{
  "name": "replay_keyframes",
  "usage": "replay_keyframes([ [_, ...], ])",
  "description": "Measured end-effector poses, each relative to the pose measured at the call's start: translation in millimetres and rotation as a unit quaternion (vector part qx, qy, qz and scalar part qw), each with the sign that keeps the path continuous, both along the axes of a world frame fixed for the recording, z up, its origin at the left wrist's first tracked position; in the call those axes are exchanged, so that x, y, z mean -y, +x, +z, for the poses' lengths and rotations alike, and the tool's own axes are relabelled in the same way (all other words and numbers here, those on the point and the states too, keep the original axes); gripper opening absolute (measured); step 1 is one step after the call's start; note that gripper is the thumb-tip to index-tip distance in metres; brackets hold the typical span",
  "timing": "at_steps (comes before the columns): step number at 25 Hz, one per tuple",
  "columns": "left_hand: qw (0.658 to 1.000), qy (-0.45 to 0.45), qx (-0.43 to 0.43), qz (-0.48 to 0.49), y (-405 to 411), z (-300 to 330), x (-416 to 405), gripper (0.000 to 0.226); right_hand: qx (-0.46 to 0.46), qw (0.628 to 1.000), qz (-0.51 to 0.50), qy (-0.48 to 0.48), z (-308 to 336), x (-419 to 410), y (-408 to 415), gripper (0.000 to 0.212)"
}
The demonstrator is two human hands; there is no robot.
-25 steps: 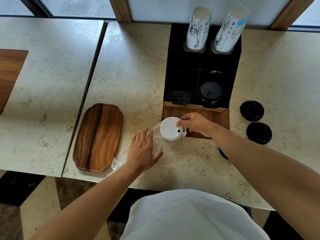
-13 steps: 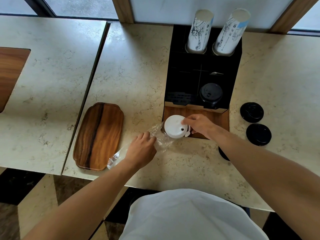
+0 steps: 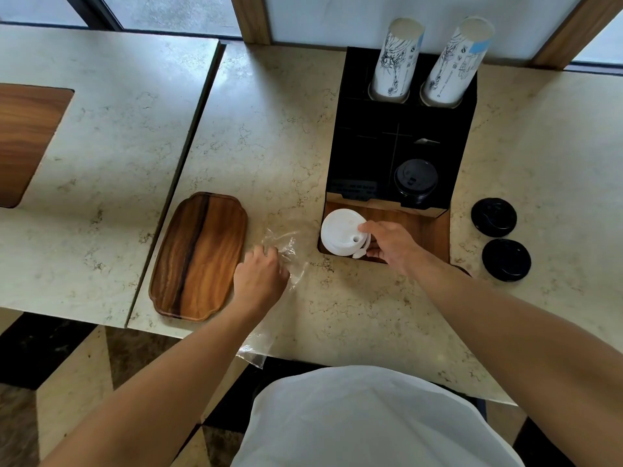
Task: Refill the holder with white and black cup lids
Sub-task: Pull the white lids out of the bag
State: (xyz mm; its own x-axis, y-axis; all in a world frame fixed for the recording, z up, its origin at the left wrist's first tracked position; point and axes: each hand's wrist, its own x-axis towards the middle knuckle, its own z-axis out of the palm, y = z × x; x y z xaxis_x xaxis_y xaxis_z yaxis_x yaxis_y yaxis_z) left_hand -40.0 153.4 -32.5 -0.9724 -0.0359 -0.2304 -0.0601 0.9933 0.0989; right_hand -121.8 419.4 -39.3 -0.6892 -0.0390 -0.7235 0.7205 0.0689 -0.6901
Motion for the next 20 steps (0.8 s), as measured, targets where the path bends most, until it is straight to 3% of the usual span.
replay_keyframes([
  [10,0.998,-0.003,-0.005,0.06,-7.2,3.3,12.4,0.019,0.012,1.0,0.001,-0.007,-5.3,11.2,22.0,0.029],
  [13,0.996,0.024,-0.056,0.059,-8.0,8.9,10.9,0.022,0.013,1.0,0.004,-0.01,-3.6,11.8,23.5,0.029],
  [16,0.985,0.119,-0.109,0.062,-14.5,18.5,-5.4,0.024,0.011,1.0,0.002,-0.013,-0.5,10.6,23.3,0.029],
  [20,0.938,0.308,-0.034,0.154,-33.5,29.2,-45.8,0.029,0.002,1.0,-0.012,-0.023,6.0,7.1,24.4,0.03],
])
